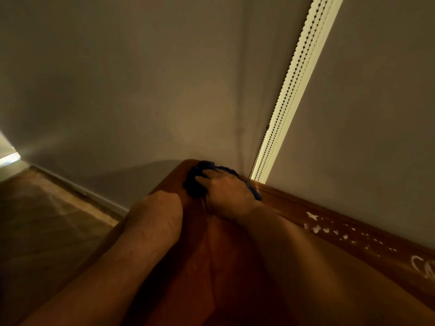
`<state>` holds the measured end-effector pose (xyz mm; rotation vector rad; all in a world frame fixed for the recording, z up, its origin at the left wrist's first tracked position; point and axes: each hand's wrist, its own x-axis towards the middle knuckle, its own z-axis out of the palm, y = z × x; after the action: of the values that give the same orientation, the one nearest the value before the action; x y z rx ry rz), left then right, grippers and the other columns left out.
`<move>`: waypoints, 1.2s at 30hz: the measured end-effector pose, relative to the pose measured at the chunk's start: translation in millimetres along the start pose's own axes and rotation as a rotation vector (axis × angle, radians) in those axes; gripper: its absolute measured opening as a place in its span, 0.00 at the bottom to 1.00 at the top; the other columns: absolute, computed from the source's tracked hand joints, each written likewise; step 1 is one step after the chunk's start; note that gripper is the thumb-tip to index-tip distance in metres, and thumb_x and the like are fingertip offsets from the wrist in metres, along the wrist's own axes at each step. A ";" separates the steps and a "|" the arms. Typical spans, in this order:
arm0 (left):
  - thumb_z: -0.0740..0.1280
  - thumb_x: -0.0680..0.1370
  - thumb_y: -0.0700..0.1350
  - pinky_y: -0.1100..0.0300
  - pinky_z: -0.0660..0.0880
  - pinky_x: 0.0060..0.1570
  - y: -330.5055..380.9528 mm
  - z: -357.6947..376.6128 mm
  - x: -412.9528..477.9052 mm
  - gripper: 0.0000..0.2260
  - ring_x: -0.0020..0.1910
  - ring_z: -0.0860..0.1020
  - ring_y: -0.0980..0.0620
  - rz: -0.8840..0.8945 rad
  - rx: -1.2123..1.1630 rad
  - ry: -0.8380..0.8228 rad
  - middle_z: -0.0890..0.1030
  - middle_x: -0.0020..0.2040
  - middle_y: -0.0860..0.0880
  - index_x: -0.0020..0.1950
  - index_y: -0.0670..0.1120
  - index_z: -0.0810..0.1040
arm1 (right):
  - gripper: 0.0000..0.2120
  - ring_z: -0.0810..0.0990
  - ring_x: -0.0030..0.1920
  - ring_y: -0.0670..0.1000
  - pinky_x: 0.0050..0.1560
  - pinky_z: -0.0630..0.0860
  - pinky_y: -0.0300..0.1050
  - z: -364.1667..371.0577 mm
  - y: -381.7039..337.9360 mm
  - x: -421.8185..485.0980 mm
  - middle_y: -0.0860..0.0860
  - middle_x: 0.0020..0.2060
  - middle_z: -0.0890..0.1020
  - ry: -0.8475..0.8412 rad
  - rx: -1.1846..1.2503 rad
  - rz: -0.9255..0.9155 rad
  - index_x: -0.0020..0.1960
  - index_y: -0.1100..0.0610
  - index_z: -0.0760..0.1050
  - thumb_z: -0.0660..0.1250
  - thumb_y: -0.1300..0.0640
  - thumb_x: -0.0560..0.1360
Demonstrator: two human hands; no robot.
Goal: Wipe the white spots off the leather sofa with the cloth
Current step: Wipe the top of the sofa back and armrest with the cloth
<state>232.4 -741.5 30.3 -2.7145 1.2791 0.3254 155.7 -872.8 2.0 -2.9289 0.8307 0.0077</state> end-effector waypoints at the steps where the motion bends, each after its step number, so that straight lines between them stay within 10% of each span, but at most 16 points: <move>1: 0.66 0.75 0.40 0.55 0.76 0.45 -0.7 -1.2 -0.3 0.08 0.51 0.79 0.45 0.001 0.002 0.004 0.79 0.52 0.45 0.53 0.45 0.78 | 0.22 0.68 0.67 0.60 0.62 0.69 0.56 -1.7 4.0 -1.4 0.54 0.69 0.69 0.027 -0.006 0.046 0.70 0.52 0.66 0.58 0.55 0.77; 5: 0.67 0.75 0.41 0.56 0.74 0.43 -3.9 -5.2 -1.3 0.09 0.47 0.78 0.47 -0.019 -0.001 -0.006 0.78 0.49 0.46 0.54 0.46 0.78 | 0.16 0.75 0.56 0.59 0.46 0.73 0.51 -6.1 15.5 -15.9 0.56 0.59 0.75 0.041 -0.083 0.171 0.63 0.56 0.71 0.61 0.52 0.77; 14: 0.68 0.76 0.51 0.56 0.72 0.38 -4.5 3.2 -0.3 0.08 0.39 0.77 0.49 -0.018 -0.052 0.047 0.80 0.42 0.48 0.48 0.47 0.80 | 0.15 0.74 0.53 0.60 0.46 0.78 0.50 -0.7 26.4 -64.1 0.58 0.53 0.76 0.191 -0.095 0.376 0.61 0.60 0.73 0.55 0.65 0.78; 19: 0.68 0.74 0.49 0.54 0.76 0.43 -15.3 -3.9 4.6 0.09 0.46 0.80 0.46 0.004 -0.107 0.037 0.81 0.47 0.46 0.51 0.47 0.81 | 0.14 0.76 0.56 0.56 0.54 0.76 0.49 -10.2 14.5 -48.9 0.54 0.58 0.77 0.345 0.241 0.323 0.60 0.56 0.75 0.64 0.63 0.74; 26: 0.67 0.75 0.43 0.54 0.75 0.53 -14.6 4.4 17.7 0.13 0.56 0.79 0.46 -0.014 -0.019 -0.067 0.79 0.57 0.45 0.59 0.46 0.78 | 0.27 0.55 0.75 0.59 0.73 0.51 0.49 34.2 -63.2 -27.4 0.55 0.74 0.62 0.058 0.390 0.079 0.72 0.57 0.64 0.61 0.64 0.74; 33: 0.67 0.74 0.42 0.51 0.76 0.55 -8.0 8.7 5.7 0.14 0.56 0.79 0.43 0.005 -0.047 0.040 0.80 0.57 0.43 0.60 0.46 0.77 | 0.20 0.77 0.53 0.57 0.55 0.75 0.53 59.6 -89.9 -95.9 0.57 0.52 0.80 0.157 0.724 -0.005 0.51 0.63 0.78 0.51 0.58 0.70; 36: 0.70 0.73 0.46 0.50 0.77 0.54 -8.3 10.9 2.1 0.14 0.55 0.79 0.43 0.008 -0.097 0.070 0.80 0.55 0.44 0.58 0.47 0.78 | 0.24 0.74 0.63 0.55 0.70 0.66 0.45 68.5 -66.6 -108.5 0.54 0.63 0.77 0.265 0.705 0.166 0.62 0.58 0.76 0.50 0.57 0.72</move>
<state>238.5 -735.6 19.3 -2.8254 1.3262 0.3041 99.7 -753.1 -56.7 -2.2173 0.8783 -0.5506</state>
